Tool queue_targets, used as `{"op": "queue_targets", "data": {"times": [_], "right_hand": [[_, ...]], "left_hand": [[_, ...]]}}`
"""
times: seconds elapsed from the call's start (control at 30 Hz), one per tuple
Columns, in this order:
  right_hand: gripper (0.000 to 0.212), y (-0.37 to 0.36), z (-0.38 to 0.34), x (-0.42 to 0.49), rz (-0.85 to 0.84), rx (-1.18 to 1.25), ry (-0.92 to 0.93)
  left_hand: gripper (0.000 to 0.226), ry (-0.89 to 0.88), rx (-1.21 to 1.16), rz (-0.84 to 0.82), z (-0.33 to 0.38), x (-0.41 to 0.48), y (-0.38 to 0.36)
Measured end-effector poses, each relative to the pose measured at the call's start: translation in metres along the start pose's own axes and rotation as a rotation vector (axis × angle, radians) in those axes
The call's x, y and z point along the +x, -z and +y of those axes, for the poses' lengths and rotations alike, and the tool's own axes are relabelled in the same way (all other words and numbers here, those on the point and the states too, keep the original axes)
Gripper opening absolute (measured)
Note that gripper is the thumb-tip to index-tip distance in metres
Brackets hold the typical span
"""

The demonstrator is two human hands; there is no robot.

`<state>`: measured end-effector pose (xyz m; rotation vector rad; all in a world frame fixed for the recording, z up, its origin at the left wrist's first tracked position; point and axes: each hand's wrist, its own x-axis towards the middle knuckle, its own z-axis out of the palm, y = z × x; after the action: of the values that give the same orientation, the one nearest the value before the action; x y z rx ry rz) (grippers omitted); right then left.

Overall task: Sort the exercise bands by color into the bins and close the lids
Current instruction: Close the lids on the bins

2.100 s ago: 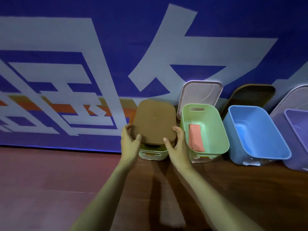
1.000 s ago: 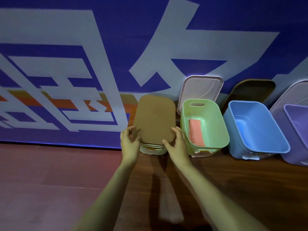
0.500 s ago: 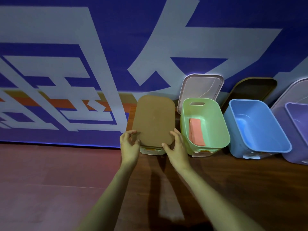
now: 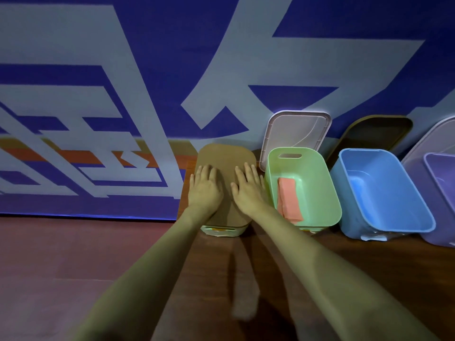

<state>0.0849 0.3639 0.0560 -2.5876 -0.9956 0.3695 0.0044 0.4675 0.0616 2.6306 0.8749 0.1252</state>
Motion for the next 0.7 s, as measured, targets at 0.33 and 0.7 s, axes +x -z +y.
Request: {"op": "queue_targets", "data": {"times": [0.33, 0.7], "right_hand": [[0.054, -0.01, 0.004, 0.027, 0.047, -0.118, 0.053], [0.054, -0.008, 0.002, 0.036, 0.016, -0.043, 0.08]], "left_hand": [[0.062, -0.006, 0.168, -0.016, -0.019, 0.018, -0.022], [0.065, -0.006, 0.122, 0.027, -0.019, 0.024, -0.015]]}}
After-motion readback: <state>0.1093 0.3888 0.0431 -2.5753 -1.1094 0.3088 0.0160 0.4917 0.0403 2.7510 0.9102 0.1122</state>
